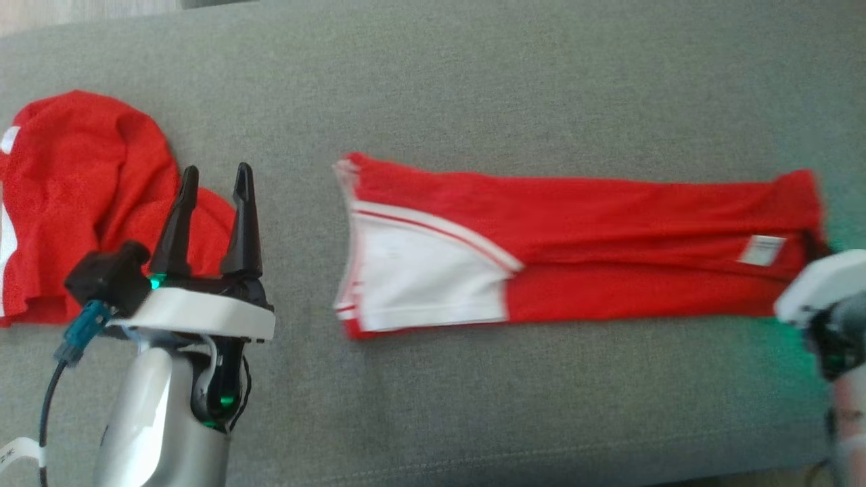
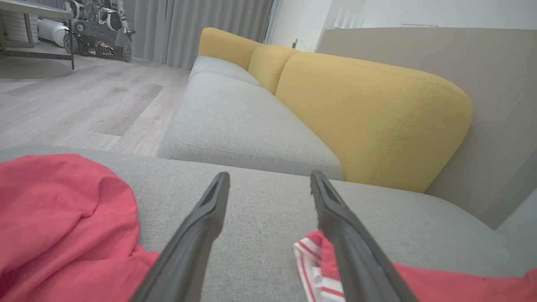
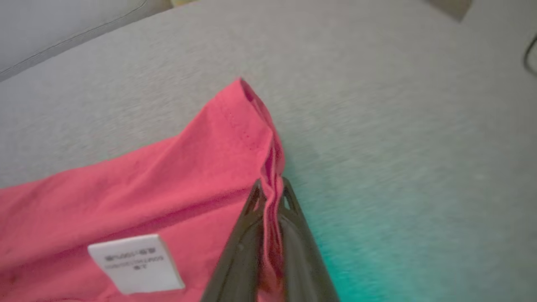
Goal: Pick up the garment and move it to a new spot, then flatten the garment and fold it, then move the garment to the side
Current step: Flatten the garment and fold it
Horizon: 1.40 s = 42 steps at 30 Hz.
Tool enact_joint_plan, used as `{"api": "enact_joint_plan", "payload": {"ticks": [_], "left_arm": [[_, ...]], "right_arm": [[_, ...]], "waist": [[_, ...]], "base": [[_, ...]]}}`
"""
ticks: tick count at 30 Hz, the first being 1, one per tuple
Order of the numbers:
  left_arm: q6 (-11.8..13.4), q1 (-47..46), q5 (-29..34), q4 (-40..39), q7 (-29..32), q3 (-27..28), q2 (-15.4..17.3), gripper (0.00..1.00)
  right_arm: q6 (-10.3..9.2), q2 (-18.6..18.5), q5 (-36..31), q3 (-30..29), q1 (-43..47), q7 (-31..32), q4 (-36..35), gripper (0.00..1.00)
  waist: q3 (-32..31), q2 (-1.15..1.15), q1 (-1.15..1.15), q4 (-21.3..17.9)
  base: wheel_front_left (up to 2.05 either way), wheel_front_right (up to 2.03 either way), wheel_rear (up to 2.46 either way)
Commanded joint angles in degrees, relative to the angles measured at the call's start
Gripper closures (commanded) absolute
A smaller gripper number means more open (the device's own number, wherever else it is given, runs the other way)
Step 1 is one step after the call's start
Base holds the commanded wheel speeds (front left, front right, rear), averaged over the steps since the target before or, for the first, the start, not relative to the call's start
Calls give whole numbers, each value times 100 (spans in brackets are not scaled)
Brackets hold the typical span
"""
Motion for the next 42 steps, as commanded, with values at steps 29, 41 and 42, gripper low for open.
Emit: {"api": "enact_joint_plan", "payload": {"ticks": [29, 41, 42], "left_arm": [[100, 422, -223, -138, -30, 111, -15, 0], [99, 511, -231, -164, -30, 107, -16, 0], [101, 506, -243, -162, -30, 90, -16, 0]], "right_arm": [[11, 1001, -169, 683, -147, 541, -1907, 100], [11, 1006, 1528, 2359, 197, 313, -2070, 100], [11, 1006, 1623, 2473, 188, 255, -2025, 100]], "waist": [[-1124, 0, 0, 39], [-1096, 0, 0, 225], [-1074, 0, 0, 242]], "base": [[0, 0, 0], [0, 0, 0], [0, 0, 0]]}}
